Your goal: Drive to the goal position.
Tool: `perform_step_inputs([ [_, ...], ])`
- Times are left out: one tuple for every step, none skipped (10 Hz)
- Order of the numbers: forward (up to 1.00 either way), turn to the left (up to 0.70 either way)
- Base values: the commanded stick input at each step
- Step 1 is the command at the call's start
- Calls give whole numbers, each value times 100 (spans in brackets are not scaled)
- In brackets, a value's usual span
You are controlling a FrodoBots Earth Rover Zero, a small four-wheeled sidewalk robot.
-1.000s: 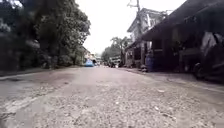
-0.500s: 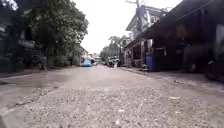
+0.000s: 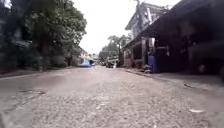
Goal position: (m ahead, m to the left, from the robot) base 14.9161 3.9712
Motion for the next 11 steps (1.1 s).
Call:
perform_step_inputs([
  [100, 20],
  [100, 24],
  [100, 5],
  [100, 3],
  [100, 26],
  [100, 23],
  [100, 4],
  [100, 24],
  [100, 5],
  [100, 0],
  [100, 0],
])
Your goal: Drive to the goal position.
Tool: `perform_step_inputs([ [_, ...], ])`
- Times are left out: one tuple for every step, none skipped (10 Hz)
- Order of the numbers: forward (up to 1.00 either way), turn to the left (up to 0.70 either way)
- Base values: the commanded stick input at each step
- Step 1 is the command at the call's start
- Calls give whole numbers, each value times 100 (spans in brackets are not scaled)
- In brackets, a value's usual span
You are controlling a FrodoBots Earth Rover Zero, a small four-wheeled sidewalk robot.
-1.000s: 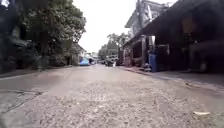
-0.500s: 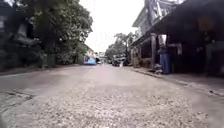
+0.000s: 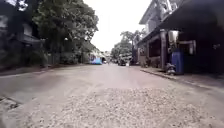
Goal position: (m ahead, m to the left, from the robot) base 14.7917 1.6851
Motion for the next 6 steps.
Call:
perform_step_inputs([
  [100, 0],
  [100, 0],
  [100, 0],
  [100, 0],
  [100, 0],
  [100, 0],
])
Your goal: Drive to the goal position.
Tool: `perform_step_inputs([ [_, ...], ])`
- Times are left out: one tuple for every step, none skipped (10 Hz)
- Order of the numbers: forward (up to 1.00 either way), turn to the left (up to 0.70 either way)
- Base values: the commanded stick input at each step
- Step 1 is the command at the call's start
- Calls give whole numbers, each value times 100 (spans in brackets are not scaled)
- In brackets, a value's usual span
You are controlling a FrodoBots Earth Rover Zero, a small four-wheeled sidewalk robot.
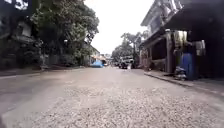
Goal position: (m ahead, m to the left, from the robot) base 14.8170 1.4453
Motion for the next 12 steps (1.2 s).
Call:
perform_step_inputs([
  [100, 0],
  [100, -16],
  [100, -7],
  [100, 0],
  [100, 0],
  [100, 0],
  [100, 0],
  [100, 0],
  [100, 0],
  [100, 0],
  [100, 9],
  [100, 27],
])
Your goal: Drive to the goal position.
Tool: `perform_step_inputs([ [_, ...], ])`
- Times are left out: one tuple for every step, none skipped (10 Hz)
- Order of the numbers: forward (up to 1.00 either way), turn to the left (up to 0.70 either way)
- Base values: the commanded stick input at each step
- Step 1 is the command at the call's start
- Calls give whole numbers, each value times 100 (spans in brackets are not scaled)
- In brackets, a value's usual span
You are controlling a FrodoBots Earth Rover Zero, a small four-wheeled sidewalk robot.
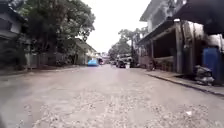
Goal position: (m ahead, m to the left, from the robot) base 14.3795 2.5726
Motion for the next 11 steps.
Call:
perform_step_inputs([
  [100, 22],
  [100, 3],
  [100, 0],
  [100, 0],
  [100, 0],
  [100, 0],
  [100, 0],
  [100, 0],
  [100, 0],
  [100, 0],
  [100, 0],
])
